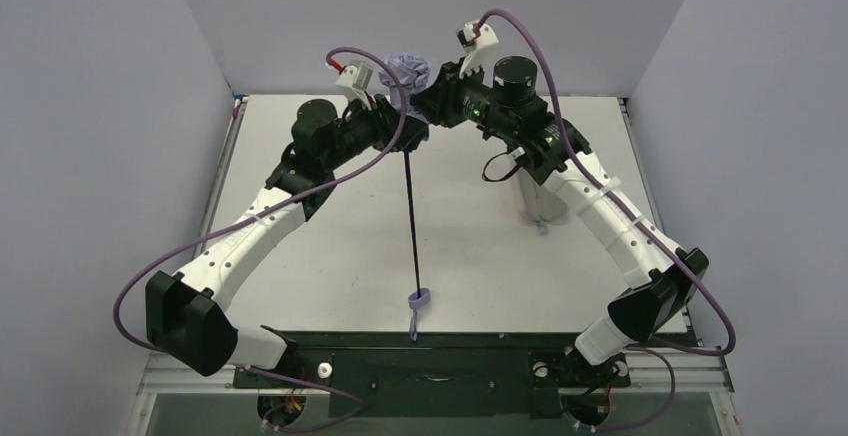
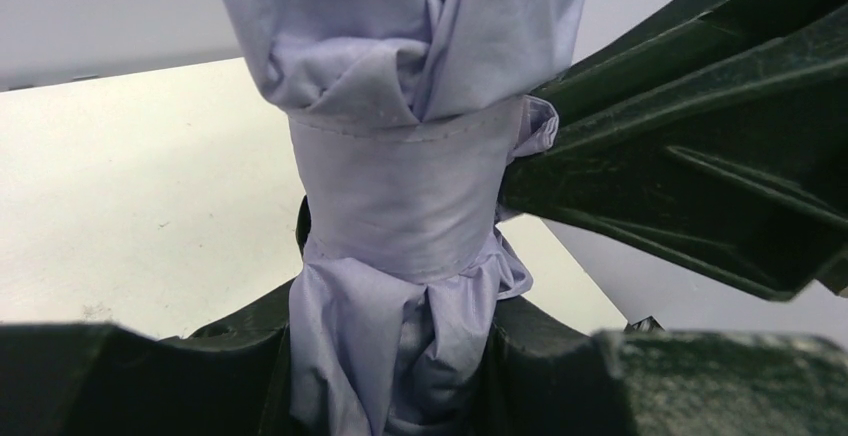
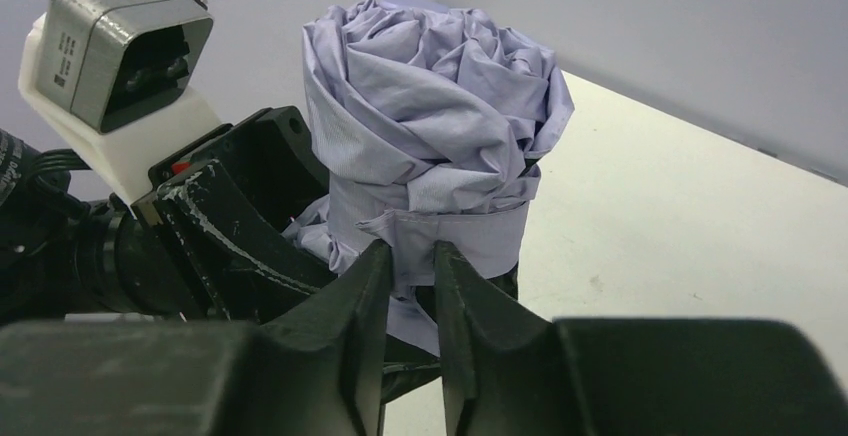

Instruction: Open the umbrella

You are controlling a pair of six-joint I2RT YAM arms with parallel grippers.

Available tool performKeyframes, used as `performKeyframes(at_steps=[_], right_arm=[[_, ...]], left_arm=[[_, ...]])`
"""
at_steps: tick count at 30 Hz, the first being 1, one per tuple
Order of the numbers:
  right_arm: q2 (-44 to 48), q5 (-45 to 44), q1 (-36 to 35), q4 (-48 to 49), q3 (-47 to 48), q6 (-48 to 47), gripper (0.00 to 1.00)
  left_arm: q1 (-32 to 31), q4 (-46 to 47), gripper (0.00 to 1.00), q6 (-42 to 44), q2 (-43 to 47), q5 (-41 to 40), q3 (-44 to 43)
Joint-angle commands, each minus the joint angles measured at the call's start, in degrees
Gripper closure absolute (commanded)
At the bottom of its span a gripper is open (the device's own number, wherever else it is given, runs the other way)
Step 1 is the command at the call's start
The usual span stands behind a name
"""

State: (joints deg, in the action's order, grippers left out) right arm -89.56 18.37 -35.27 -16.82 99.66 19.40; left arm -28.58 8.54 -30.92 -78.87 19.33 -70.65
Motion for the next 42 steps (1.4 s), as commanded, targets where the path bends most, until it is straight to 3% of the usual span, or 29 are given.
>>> performKeyframes(at_steps=[1,2,4,16,28,33,35,36,38,42], right_arm=[[0.06,0.21,0.86,1.87,1.20,0.56,0.85],[-0.05,0.82,1.22,2.03,1.08,0.69,0.94],[-0.09,1.79,1.81,2.57,0.80,1.22,1.00],[1.41,3.77,6.37,3.15,-2.08,-0.15,1.00],[1.87,2.67,9.13,0.84,-3.19,-4.24,1.00],[1.37,5.99,11.36,1.26,-2.89,-2.60,1.00],[1.05,8.18,12.97,2.46,-2.90,-0.20,0.79],[1.01,8.75,13.44,3.19,-2.98,1.37,0.65],[1.15,9.45,15.06,3.44,-3.41,1.44,0.51],[1.91,11.59,16.69,3.54,-4.06,1.43,0.40]], left_arm=[[-0.69,4.74,1.00,1.08,2.97,0.96,-2.92],[-0.69,4.87,1.00,1.06,3.05,1.41,-2.91],[-0.69,5.06,1.00,0.84,3.07,2.20,-2.93],[1.24,13.62,1.00,-4.20,5.16,10.56,0.94],[1.68,16.49,1.00,-6.72,4.83,12.81,0.96],[2.19,16.50,1.00,-7.12,4.40,12.08,0.49],[3.48,16.48,1.00,-7.73,3.89,11.12,-0.25],[3.90,16.57,1.00,-8.14,3.72,10.88,-0.88],[5.20,16.88,1.00,-9.81,2.84,10.45,-1.82],[7.09,18.17,1.00,-14.62,1.01,10.28,-3.11]])
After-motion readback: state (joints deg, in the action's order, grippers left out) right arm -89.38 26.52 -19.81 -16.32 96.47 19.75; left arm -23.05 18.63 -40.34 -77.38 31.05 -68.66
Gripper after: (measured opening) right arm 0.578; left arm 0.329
